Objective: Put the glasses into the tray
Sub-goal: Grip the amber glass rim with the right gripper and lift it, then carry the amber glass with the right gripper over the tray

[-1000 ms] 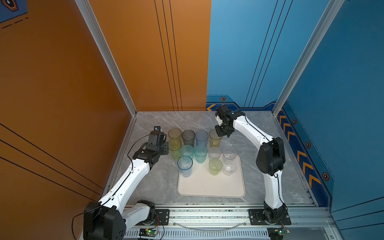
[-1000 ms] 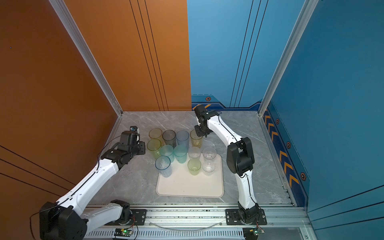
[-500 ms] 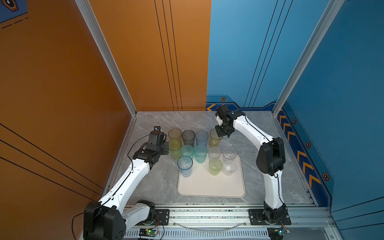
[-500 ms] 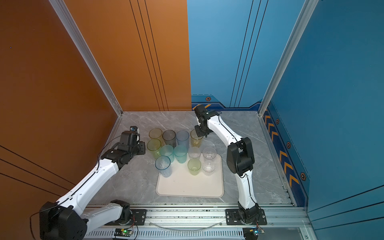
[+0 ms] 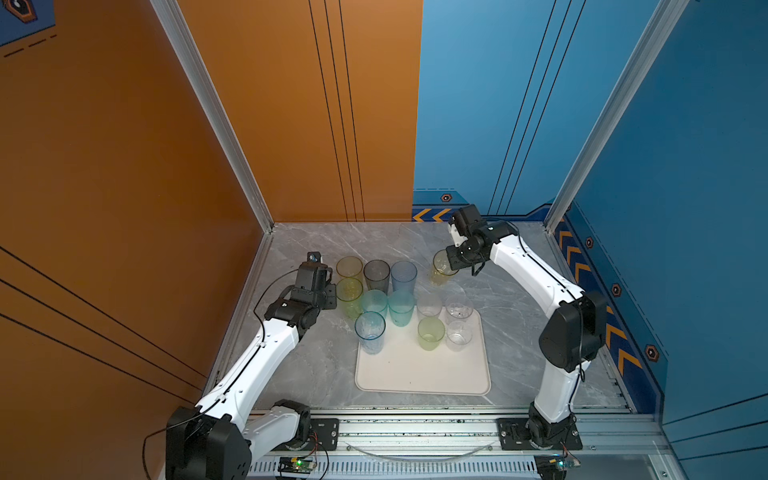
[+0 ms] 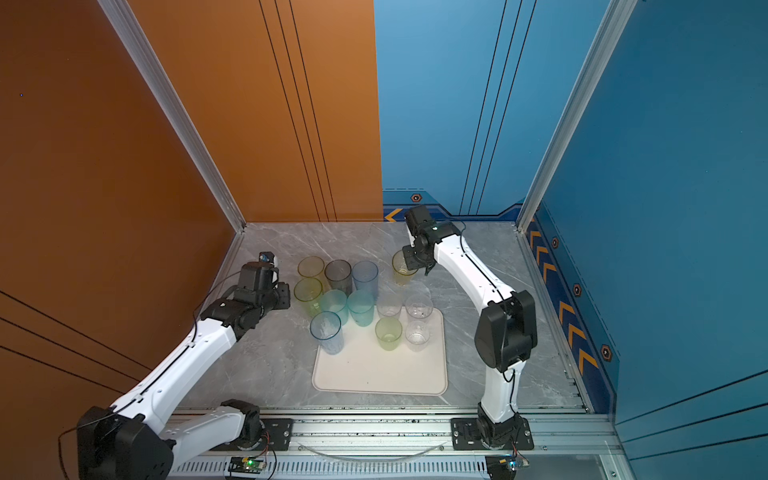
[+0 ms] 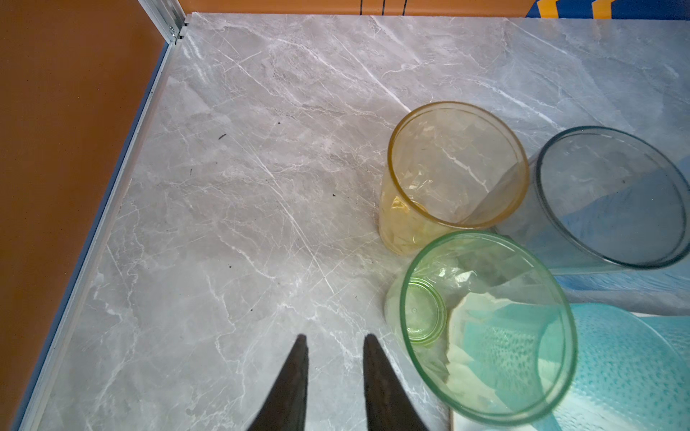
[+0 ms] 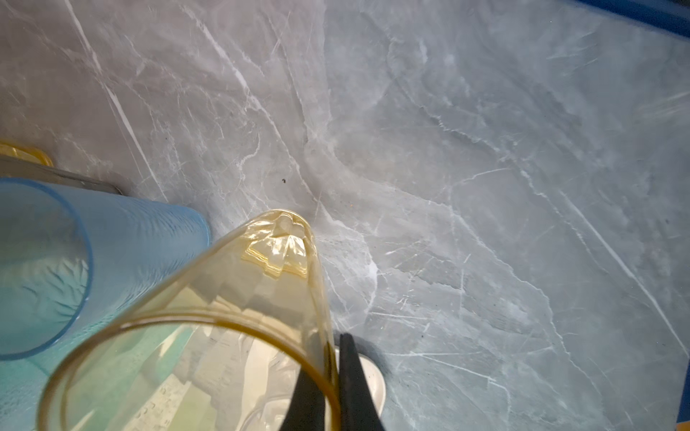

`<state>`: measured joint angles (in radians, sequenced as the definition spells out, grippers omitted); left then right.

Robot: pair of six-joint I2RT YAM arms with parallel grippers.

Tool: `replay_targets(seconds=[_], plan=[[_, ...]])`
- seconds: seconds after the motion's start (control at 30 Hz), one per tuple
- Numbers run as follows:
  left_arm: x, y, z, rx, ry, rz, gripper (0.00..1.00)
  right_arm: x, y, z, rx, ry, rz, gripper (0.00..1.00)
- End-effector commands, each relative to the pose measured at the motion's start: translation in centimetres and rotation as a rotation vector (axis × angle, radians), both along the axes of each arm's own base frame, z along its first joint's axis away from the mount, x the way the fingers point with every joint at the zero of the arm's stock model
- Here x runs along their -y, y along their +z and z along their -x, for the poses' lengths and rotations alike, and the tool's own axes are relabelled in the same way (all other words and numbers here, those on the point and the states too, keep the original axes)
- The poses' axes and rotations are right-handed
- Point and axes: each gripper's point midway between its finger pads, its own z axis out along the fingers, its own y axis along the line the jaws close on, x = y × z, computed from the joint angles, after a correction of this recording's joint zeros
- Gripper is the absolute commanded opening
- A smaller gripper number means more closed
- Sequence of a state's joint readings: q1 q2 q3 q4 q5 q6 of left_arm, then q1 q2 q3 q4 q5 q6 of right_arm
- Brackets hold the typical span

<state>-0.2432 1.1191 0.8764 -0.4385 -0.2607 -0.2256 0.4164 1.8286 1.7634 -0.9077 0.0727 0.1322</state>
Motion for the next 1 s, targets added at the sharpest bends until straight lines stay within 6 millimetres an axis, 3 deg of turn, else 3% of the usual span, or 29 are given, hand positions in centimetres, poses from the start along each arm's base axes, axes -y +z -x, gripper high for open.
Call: replay_targets(seconds=[0.0, 0.27, 0.47, 0.6, 0.77, 0.97], plan=[[-0.1, 0.2, 0.5, -0.001, -0.004, -0.017, 0.27, 1.3, 3.1, 0.4, 0.098, -0.04, -0.023, 0.0], [-0.3, 0.2, 0.7, 0.001, 0.005, -0.023, 0.28, 1.9, 9.1, 5.1, 0.226, 0.021, -0.122, 0.0], [-0.6, -0.1, 0.7, -0.008, 0.025, -0.021, 0.28, -0.9, 12.0, 10.2, 0.262, 0.177, -0.183, 0.0], [-0.4, -0.1, 0.6, -0.01, 0.027, -0.004, 0.28, -3.4, 12.0, 13.1, 0.246, 0.301, -0.147, 0.0], [-0.1, 0.3, 0.5, -0.005, 0.019, 0.016, 0.27, -6.5, 10.4, 16.2, 0.178, 0.451, -0.086, 0.0], [0.0, 0.6, 0.6, -0.004, 0.019, 0.018, 0.27, -9.9, 8.0, 18.2, 0.087, 0.576, -0.049, 0.0]])
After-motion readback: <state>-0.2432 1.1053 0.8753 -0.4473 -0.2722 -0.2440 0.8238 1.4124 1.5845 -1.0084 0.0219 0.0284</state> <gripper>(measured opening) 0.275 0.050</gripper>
